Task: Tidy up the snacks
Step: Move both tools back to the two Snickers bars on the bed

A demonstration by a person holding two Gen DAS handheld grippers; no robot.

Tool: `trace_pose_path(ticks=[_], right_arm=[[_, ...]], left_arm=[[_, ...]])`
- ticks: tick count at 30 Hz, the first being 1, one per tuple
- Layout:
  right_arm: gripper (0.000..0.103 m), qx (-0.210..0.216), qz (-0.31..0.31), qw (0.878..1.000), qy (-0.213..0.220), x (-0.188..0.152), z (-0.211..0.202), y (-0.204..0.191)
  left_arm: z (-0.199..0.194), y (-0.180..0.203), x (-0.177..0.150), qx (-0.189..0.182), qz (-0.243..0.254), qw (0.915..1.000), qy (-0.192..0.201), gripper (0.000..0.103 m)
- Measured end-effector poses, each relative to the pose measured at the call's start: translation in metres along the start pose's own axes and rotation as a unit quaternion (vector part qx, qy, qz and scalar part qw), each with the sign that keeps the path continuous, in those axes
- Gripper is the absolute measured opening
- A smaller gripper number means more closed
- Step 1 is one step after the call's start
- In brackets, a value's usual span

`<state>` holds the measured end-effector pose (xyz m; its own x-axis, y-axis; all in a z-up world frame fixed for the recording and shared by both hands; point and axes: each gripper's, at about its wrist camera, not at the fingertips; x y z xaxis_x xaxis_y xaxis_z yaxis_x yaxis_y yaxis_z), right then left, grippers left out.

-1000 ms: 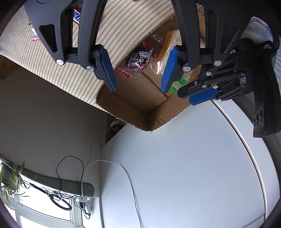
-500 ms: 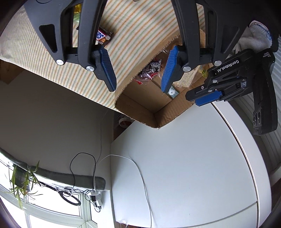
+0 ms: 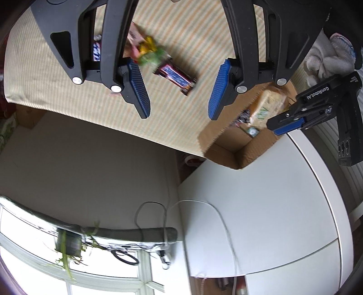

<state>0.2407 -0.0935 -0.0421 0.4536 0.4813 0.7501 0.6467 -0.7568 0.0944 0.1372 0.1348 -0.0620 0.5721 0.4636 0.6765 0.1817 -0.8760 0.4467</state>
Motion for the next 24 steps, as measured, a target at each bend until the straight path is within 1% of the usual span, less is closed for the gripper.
trace_pose_path(ticks=[8, 11, 14, 19, 24], right_arm=[[0.056, -0.043, 0.044, 0.998, -0.027, -0.053, -0.028, 0.053], [0.056, -0.057, 0.051, 0.996, -0.047, -0.073, -0.032, 0.067], [0.056, -0.061, 0.065, 0.994, -0.062, -0.09, -0.029, 0.084], [0.056, -0.063, 0.071, 0.992, -0.079, -0.106, -0.018, 0.096], [0.056, -0.054, 0.066, 0.993, -0.086, -0.111, -0.007, 0.099]], left_arm=[[0.018, 0.032, -0.028, -0.024, 0.01, 0.999, -0.037, 0.034], [0.025, 0.043, -0.039, -0.03, 0.017, 0.9981, -0.05, 0.034], [0.033, 0.055, -0.049, -0.034, 0.029, 0.9968, -0.067, 0.034], [0.045, 0.066, -0.066, -0.052, 0.019, 0.9931, -0.103, 0.034], [0.06, 0.07, -0.078, -0.043, 0.02, 0.9909, -0.126, 0.034]])
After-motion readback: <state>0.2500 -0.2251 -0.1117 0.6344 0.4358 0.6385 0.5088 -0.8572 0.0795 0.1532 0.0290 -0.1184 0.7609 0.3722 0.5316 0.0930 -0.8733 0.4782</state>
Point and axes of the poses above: each gripper's, at about its wrist camera, not at the fingertips, and z roughly the way its jaws point, y to its right, x to its top, and after that the axes turned 14 degrees about -z, right-handed
